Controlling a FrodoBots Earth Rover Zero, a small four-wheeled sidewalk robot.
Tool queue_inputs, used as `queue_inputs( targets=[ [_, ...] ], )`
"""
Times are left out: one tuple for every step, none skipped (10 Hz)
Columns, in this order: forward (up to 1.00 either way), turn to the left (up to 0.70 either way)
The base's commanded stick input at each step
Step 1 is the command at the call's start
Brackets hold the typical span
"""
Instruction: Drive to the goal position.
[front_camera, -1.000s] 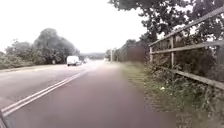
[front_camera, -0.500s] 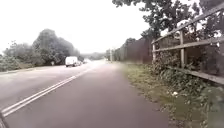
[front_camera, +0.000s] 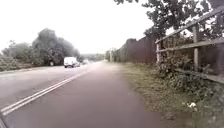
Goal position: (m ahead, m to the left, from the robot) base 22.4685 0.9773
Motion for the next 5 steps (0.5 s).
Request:
queue_inputs(
  targets=[
    [1.0, 0.0],
    [1.0, 0.0],
    [1.0, 0.0],
    [1.0, 0.0],
    [1.0, 0.0]
  ],
)
